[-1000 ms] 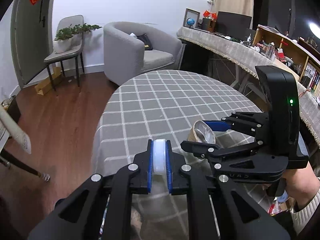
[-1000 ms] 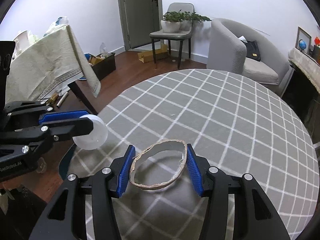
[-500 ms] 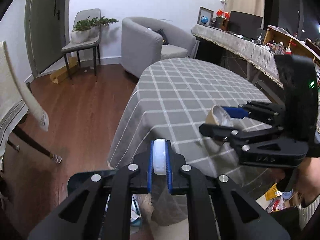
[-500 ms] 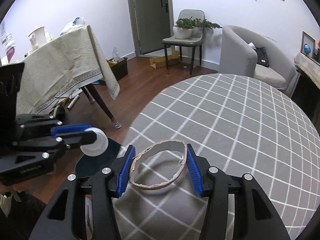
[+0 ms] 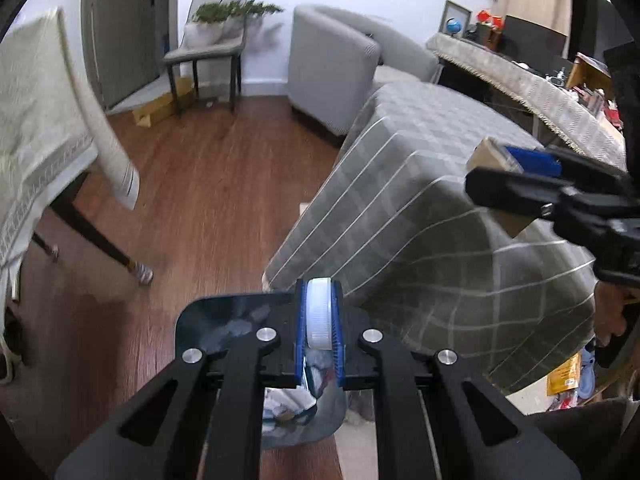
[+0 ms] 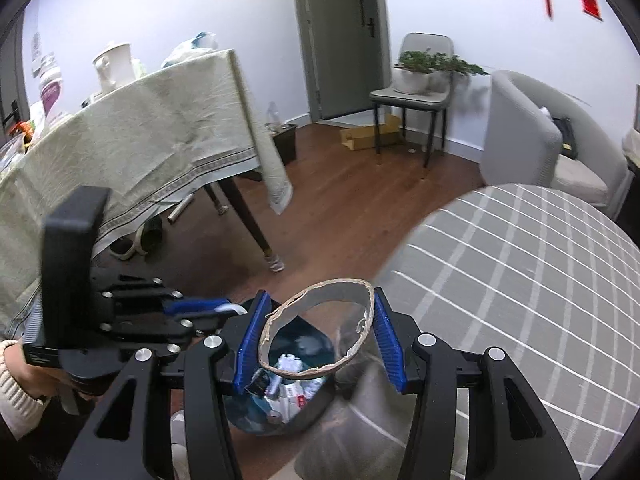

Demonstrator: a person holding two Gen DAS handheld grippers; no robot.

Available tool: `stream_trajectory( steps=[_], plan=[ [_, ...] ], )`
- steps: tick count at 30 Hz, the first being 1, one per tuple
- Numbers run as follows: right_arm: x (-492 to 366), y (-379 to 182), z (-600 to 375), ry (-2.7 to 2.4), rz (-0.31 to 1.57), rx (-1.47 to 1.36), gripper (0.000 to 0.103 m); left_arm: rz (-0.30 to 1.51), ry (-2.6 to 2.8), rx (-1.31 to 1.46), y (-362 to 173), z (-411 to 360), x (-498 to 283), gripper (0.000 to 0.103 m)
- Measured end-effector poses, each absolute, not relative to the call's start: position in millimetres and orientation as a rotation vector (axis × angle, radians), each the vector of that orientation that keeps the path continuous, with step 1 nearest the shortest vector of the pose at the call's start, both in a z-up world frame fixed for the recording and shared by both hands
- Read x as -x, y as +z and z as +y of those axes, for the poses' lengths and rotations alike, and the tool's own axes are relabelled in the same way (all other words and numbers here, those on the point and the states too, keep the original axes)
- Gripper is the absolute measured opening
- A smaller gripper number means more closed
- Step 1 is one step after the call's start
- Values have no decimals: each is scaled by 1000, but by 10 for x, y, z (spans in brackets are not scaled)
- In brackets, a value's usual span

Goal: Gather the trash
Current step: 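Carry both items over the bin and open the left tool, then lower the cardboard ring into the bin and open the right tool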

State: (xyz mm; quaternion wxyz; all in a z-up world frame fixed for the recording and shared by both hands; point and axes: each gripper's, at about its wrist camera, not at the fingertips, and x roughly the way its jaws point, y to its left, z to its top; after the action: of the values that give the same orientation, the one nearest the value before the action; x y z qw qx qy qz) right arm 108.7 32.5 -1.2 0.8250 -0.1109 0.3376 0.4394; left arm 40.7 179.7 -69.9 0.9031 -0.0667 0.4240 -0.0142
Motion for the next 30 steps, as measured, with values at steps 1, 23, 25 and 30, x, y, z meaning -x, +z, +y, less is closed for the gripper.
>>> stream_trajectory(
  steps=[1,23,25,30],
  plan=[
    [-1064,-17,378,945,720,238,52,890,-23,140,-740,1851,-395,13],
    [-900,-351,1268,1021,798,293,52,1044,69,165,-1136,2482,-73,47],
    [-895,-410,1322,1013,813,303,52,1025,80,169,-1076,2507,-42,49],
    [-926,-587,1415,998,872,317,52,953,97,202,-894,2634,36,56]
  ],
)
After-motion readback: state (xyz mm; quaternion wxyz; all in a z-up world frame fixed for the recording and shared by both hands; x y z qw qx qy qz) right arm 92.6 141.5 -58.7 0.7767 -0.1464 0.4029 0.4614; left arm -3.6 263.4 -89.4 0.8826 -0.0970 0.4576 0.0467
